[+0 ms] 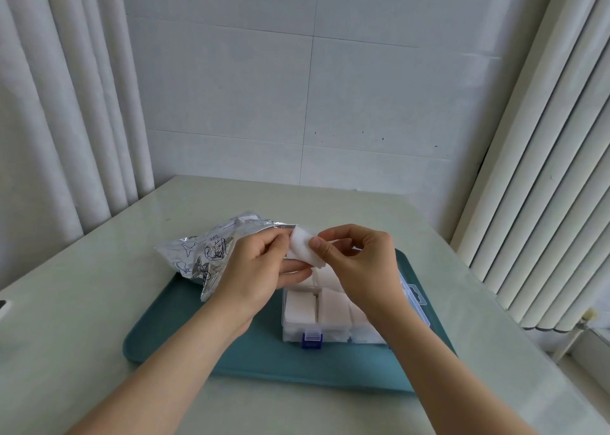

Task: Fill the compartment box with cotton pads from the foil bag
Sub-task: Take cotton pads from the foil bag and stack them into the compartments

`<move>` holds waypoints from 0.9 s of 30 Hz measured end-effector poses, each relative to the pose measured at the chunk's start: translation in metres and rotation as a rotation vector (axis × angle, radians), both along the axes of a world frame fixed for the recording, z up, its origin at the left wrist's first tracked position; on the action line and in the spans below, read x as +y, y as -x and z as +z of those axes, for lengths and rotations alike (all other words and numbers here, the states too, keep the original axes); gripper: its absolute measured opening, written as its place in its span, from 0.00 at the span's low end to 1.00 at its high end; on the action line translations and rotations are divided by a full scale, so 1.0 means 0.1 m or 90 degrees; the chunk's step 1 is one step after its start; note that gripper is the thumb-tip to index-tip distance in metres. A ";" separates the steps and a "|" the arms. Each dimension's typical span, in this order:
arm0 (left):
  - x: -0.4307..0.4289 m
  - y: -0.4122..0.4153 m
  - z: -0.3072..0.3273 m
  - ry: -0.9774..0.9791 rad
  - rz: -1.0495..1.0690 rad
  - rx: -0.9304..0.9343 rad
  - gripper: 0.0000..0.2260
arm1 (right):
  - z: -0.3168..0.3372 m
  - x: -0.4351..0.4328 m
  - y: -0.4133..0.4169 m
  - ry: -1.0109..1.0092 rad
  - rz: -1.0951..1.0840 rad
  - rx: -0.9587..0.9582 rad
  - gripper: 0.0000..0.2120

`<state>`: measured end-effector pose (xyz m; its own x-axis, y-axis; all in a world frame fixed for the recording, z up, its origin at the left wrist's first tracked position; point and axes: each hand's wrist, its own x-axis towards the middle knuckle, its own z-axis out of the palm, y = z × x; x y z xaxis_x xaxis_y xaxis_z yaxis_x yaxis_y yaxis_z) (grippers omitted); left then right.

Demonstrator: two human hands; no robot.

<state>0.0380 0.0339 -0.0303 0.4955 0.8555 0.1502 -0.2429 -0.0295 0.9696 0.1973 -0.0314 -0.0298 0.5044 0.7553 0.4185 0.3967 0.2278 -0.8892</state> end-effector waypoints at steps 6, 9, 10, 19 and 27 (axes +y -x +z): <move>0.04 0.00 -0.06 -0.043 0.011 0.033 0.10 | 0.00 -0.03 0.03 0.032 -0.054 -0.181 0.13; 0.07 0.02 -0.06 -0.057 0.030 0.050 0.10 | -0.01 -0.06 0.04 0.031 -0.008 -0.318 0.28; 0.07 0.02 -0.06 -0.058 0.029 0.050 0.10 | -0.02 -0.06 0.03 0.026 0.002 -0.351 0.28; 0.10 0.01 -0.08 -0.101 0.026 0.085 0.11 | -0.01 -0.05 -0.01 0.009 0.007 -0.372 0.24; 0.10 -0.03 -0.15 -0.097 0.028 0.091 0.13 | -0.10 0.01 0.06 0.086 0.006 -0.357 0.30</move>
<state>0.0413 0.0442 -0.0449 0.4844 0.8494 0.2095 -0.0979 -0.1853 0.9778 0.1918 -0.0303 -0.0397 0.2256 0.8242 0.5194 0.8147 0.1327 -0.5645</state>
